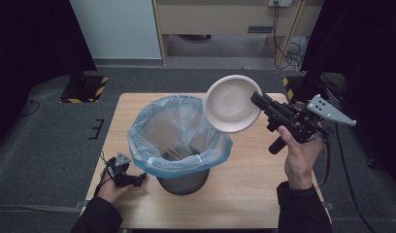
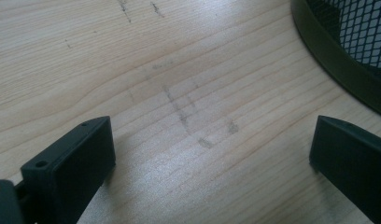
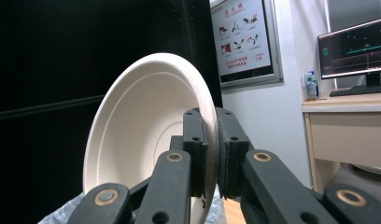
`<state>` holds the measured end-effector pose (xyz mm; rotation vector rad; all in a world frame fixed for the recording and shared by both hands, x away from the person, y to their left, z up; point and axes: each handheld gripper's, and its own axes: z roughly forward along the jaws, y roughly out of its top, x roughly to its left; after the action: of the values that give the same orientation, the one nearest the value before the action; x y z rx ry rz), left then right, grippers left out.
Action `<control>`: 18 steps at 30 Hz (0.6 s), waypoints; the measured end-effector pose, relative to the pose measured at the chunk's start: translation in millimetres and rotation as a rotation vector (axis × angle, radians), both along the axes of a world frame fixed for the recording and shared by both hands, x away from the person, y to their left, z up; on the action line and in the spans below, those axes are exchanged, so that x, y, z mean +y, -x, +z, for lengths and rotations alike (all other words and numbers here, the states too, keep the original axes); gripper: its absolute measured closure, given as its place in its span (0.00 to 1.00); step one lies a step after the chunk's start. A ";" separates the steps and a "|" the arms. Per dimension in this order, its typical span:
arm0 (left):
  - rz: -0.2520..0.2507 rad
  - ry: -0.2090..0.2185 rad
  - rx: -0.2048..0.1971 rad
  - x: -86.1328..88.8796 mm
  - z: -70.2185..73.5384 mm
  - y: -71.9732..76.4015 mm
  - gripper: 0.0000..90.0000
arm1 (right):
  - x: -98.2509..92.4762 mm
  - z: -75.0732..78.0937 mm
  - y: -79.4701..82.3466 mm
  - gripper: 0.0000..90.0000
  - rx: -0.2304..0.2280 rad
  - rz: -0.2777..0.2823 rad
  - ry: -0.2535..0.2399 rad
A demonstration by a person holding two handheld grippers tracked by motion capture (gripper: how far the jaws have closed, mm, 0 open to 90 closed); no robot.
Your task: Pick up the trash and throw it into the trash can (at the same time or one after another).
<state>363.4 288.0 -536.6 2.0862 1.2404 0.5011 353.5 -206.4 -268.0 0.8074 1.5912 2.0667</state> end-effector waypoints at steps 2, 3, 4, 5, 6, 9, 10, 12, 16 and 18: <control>0.000 0.000 0.000 0.0 0.0 0.0 0.00 | 1.8 1.0 -0.4 0.94 0.000 0.002 -0.007; 0.000 0.000 0.000 0.0 0.0 0.0 0.00 | 3.1 1.8 -1.0 0.94 -0.002 0.003 -0.009; 0.000 0.000 0.000 0.0 0.0 0.0 0.00 | 4.8 2.9 -1.4 0.94 -0.001 0.006 -0.010; 0.000 0.001 0.000 0.0 0.0 0.0 0.00 | 7.4 4.4 -2.3 0.94 -0.002 0.008 -0.007; 0.000 0.000 0.000 0.0 0.0 0.0 0.00 | 9.6 5.5 -3.0 0.94 -0.002 0.011 -0.007; 0.000 0.000 0.000 0.0 0.0 0.0 0.00 | 16.6 9.6 -4.8 0.94 -0.007 0.016 -0.004; 0.000 0.000 0.000 0.0 0.0 0.0 0.00 | 18.5 10.5 -5.3 0.94 -0.009 0.018 -0.002; 0.000 0.000 0.000 0.0 0.0 0.0 0.00 | 23.9 12.0 -6.6 0.94 -0.008 0.024 -0.005; 0.000 0.000 0.000 0.0 0.0 0.0 0.00 | 33.0 11.9 -9.4 0.94 -0.003 0.033 0.005; 0.000 0.000 0.000 0.0 0.0 0.0 0.00 | 44.0 10.2 -12.2 0.94 0.003 0.047 0.018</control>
<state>363.4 288.0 -536.6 2.0859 1.2403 0.5010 365.6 -162.5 -257.8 0.7748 1.6431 2.0810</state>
